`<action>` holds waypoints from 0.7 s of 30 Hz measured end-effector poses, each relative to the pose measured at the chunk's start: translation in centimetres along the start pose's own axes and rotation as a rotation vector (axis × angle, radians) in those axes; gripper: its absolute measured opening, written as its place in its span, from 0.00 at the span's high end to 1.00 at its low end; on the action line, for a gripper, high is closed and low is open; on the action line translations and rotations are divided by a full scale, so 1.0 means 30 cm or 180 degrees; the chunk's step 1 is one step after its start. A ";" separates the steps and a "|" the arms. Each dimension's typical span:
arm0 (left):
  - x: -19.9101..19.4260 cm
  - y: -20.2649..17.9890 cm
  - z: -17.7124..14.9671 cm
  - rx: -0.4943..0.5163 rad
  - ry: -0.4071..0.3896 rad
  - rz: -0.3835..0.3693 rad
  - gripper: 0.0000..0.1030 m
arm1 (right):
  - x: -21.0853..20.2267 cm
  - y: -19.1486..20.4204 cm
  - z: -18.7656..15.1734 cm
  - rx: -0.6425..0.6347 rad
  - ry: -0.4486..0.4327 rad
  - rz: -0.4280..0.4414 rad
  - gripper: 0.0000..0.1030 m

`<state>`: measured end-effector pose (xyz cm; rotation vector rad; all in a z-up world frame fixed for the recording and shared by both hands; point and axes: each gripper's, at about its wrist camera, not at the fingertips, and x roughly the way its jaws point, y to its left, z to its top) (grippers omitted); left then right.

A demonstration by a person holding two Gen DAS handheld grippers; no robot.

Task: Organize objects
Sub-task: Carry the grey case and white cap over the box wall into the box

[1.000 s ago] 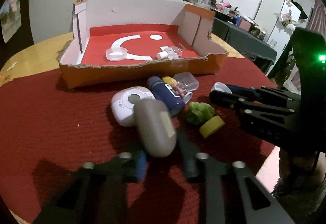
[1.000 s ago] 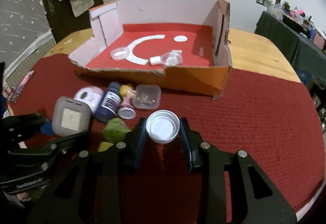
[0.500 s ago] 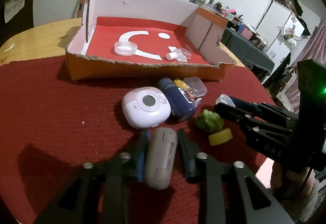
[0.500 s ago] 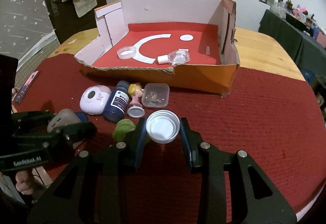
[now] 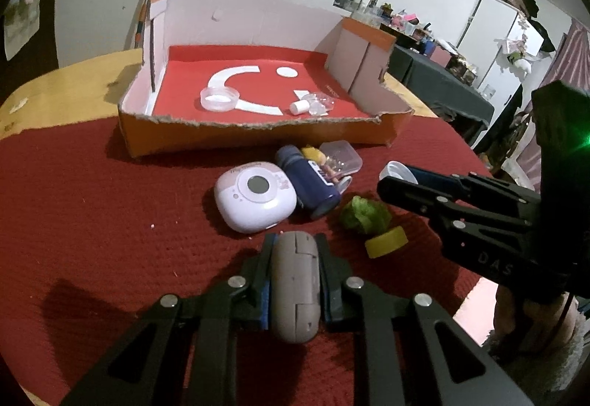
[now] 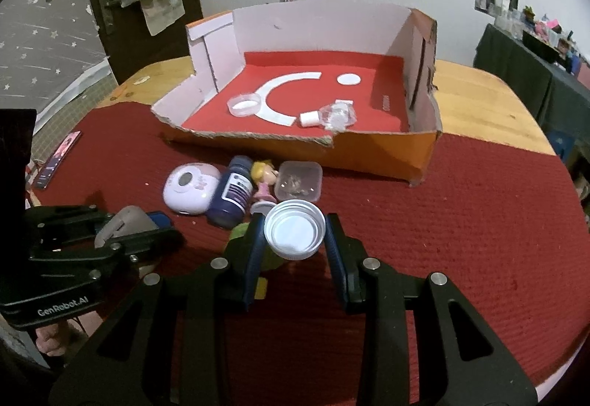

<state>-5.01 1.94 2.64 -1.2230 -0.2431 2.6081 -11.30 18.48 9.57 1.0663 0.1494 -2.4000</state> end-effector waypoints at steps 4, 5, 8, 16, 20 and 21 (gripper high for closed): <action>-0.010 0.000 0.002 0.0014 -0.0041 0.0008 0.81 | -0.011 0.013 0.009 -0.0020 -0.0029 0.0030 0.70; -0.011 0.002 0.002 0.0010 -0.0046 0.0007 0.81 | -0.012 0.017 0.010 -0.0025 -0.0031 0.0034 0.70; -0.016 0.006 0.003 -0.0001 -0.0058 0.0009 0.81 | -0.014 0.021 0.015 -0.0033 -0.0035 0.0043 0.70; -0.043 0.012 0.023 0.0012 -0.0150 0.0006 0.81 | -0.023 0.035 0.032 -0.0057 -0.0077 0.0066 0.70; -0.053 0.021 0.047 0.0021 -0.0200 0.0020 0.81 | -0.030 0.033 0.042 -0.0051 -0.0094 0.0077 0.70; -0.056 0.022 0.052 0.0022 -0.0212 0.0021 0.81 | -0.031 0.033 0.045 -0.0047 -0.0099 0.0082 0.70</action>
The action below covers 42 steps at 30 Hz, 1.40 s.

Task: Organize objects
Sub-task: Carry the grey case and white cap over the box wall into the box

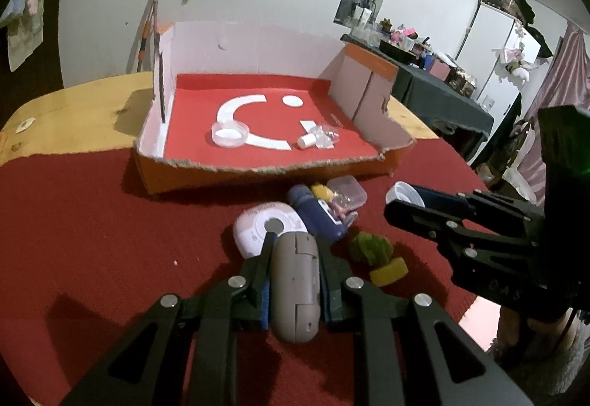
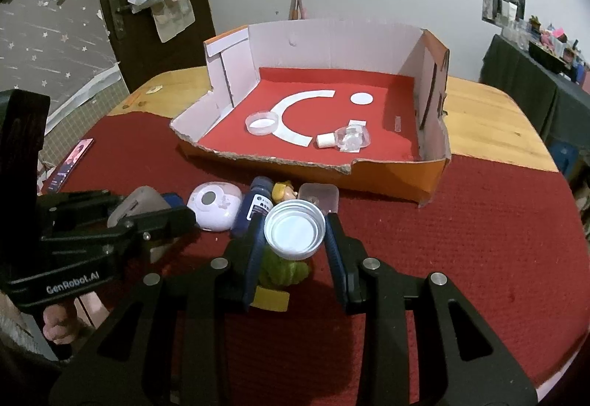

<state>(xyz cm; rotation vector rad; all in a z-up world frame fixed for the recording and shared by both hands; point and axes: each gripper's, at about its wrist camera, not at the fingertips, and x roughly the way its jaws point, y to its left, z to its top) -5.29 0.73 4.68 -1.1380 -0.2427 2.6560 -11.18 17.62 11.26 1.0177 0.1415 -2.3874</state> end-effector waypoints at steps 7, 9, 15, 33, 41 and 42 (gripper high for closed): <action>0.008 0.011 0.041 0.0020 -0.0034 0.0030 0.81 | -0.007 0.000 0.027 0.0000 -0.0041 0.0038 0.70; 0.010 0.015 0.055 0.0029 -0.0048 0.0043 0.81 | -0.009 -0.002 0.035 0.0004 -0.0050 0.0054 0.70; 0.016 0.034 0.103 0.0037 -0.0098 0.0066 0.81 | -0.012 -0.007 0.066 -0.0006 -0.0087 0.0077 0.70; 0.096 0.060 0.222 0.0105 -0.0035 0.0085 0.81 | 0.045 -0.047 0.190 0.0022 -0.0022 0.0198 0.70; 0.176 0.088 0.279 0.0100 0.0212 -0.0035 0.81 | 0.138 -0.090 0.235 0.0087 0.0242 0.0273 0.70; 0.181 0.090 0.285 0.0097 0.0229 -0.0053 0.81 | 0.150 -0.093 0.238 0.0091 0.0274 0.0284 0.70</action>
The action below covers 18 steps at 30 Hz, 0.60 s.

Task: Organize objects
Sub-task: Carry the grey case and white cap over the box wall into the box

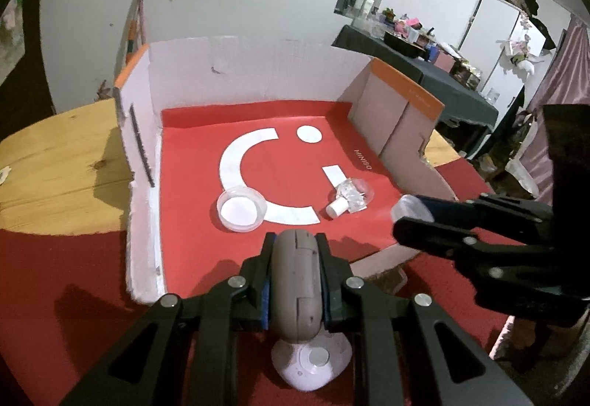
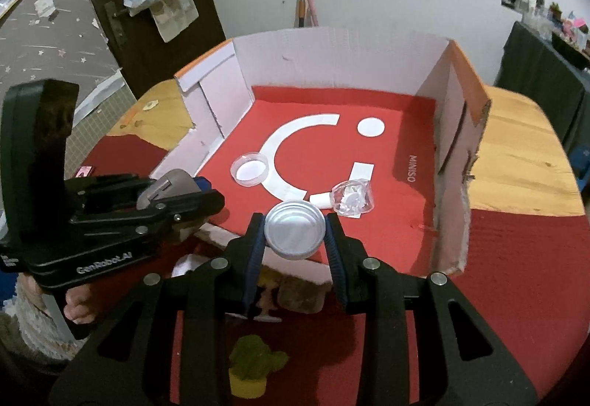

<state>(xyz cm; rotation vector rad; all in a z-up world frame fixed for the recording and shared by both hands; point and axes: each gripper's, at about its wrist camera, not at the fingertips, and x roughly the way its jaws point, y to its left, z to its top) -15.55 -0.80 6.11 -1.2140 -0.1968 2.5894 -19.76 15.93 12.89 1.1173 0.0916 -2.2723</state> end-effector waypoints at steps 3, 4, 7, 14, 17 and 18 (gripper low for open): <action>0.017 0.012 0.021 -0.0018 0.0060 -0.0043 0.81 | 0.032 -0.007 0.012 -0.0006 0.0082 0.0026 0.70; 0.022 0.014 0.027 -0.0015 0.0073 -0.0040 0.81 | 0.042 -0.007 0.015 -0.0011 0.0103 0.0033 0.70; 0.039 0.018 0.041 0.0016 0.0102 0.0019 0.81 | 0.069 -0.010 0.020 -0.0015 0.0162 0.0072 0.70; 0.101 0.051 0.049 -0.0050 0.0304 -0.0126 0.81 | 0.118 -0.012 0.026 -0.0058 0.0286 0.0116 0.70; 0.124 0.068 0.057 -0.0084 0.0389 -0.0162 0.81 | 0.134 -0.013 0.028 -0.0073 0.0330 0.0141 0.70; 0.134 0.075 0.059 -0.0100 0.0420 -0.0177 0.81 | 0.140 -0.013 0.028 -0.0076 0.0345 0.0153 0.70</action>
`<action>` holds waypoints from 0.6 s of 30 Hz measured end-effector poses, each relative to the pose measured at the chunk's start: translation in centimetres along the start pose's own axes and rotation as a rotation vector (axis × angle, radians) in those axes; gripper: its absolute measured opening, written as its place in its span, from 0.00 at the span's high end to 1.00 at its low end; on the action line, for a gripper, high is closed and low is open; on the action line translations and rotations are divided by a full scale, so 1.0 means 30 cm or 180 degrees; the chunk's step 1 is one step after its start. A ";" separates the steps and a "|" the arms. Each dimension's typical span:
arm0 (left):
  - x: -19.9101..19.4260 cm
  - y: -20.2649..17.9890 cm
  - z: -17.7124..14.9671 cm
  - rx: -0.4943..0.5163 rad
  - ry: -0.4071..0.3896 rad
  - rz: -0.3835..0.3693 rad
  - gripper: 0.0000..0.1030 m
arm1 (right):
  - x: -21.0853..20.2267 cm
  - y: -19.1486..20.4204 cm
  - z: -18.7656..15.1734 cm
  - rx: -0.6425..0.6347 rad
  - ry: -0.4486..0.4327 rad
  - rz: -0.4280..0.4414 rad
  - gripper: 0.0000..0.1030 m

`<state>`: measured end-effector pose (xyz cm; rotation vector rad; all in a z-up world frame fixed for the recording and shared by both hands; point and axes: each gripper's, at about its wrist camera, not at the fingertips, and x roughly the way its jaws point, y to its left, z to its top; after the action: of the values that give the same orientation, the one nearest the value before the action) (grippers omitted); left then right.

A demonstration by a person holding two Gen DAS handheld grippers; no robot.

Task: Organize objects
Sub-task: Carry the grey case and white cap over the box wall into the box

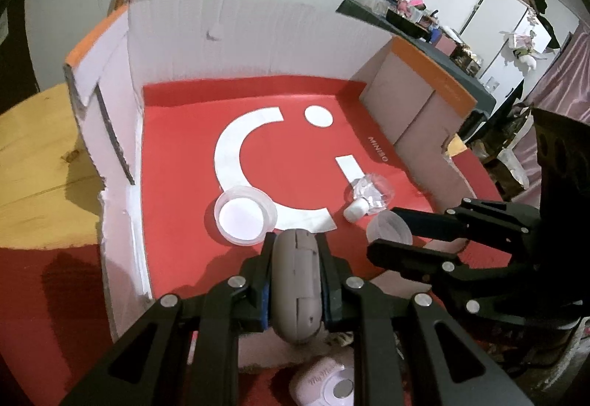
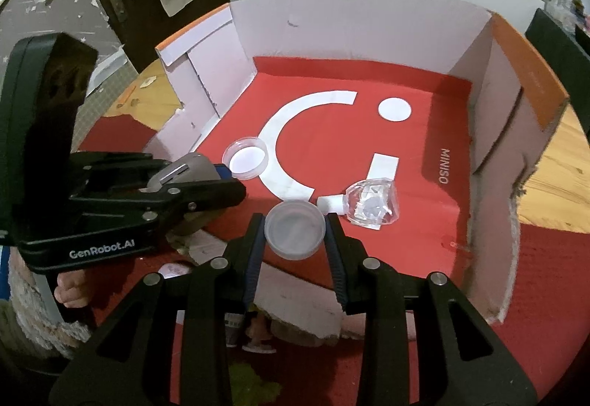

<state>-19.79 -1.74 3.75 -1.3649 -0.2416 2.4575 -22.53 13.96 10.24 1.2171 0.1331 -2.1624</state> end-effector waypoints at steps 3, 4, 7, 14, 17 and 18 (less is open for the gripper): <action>0.023 0.014 0.007 -0.0022 0.0046 0.0034 0.81 | 0.020 0.002 0.003 -0.0016 0.0045 0.0034 0.70; 0.031 0.019 0.009 -0.0027 0.0055 0.0041 0.81 | 0.027 0.003 0.004 -0.0021 0.0061 0.0041 0.70; 0.041 0.029 0.019 -0.0049 0.0039 0.0024 0.81 | 0.048 0.002 0.007 -0.0024 0.0106 0.0069 0.70; 0.050 0.028 0.041 -0.0027 -0.0031 0.0160 0.81 | 0.085 -0.016 0.018 -0.0011 0.0132 -0.0013 0.70; 0.057 0.022 0.044 -0.0002 -0.0084 0.0219 0.81 | 0.086 -0.034 0.027 -0.0010 0.0073 -0.0195 0.70; 0.059 0.019 0.045 0.0015 -0.0105 0.0246 0.81 | 0.086 -0.042 0.029 -0.0006 0.0056 -0.0255 0.70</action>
<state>-21.90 -1.63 2.90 -1.3570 -0.1941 2.5436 -24.83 13.35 8.41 1.2495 0.1946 -2.2200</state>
